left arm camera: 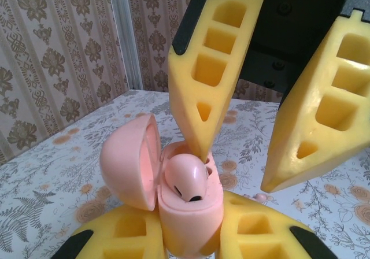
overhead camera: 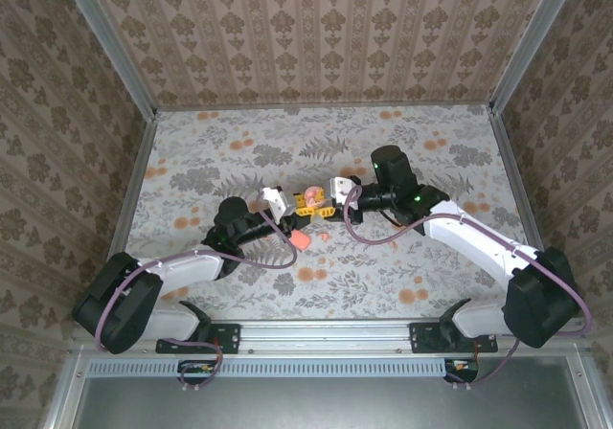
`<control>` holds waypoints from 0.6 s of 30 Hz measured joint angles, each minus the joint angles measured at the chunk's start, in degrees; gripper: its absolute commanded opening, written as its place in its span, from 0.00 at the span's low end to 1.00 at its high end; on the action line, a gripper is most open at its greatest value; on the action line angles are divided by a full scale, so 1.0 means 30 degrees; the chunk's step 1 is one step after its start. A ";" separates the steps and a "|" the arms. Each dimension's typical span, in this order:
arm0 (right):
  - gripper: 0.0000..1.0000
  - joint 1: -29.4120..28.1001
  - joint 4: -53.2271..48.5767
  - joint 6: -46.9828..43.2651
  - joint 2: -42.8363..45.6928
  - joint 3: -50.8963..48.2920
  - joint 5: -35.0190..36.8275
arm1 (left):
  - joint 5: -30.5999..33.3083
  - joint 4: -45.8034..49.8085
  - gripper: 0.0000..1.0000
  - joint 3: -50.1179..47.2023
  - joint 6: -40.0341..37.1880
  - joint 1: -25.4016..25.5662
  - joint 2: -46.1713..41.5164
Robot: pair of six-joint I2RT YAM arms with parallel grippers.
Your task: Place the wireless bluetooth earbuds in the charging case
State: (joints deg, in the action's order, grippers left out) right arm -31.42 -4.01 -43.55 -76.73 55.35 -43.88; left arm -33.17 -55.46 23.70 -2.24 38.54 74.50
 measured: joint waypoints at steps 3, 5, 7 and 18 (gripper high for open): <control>0.31 0.0007 0.0102 0.0226 0.0051 -0.0029 -0.0007 | 0.0058 -0.0044 0.08 -0.0015 -0.0051 0.0000 0.0000; 0.31 0.0007 0.0291 0.0539 0.0175 -0.0197 -0.0015 | 0.0066 -0.0102 0.08 -0.0022 -0.0066 0.0007 0.0000; 0.31 0.0066 0.0423 0.0940 0.0350 -0.0437 -0.0087 | 0.0095 -0.0255 0.08 -0.0124 -0.0066 0.0022 0.0007; 0.31 0.0867 0.0984 0.4852 0.1275 -0.1654 -0.0117 | 0.1013 -0.1100 0.08 -0.1501 -0.0051 0.0022 0.0306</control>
State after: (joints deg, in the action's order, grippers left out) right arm -28.82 -1.06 -28.99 -72.90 50.39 -44.23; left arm -30.13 -58.76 19.20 -2.39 38.61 75.42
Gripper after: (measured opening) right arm 0.315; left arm 0.184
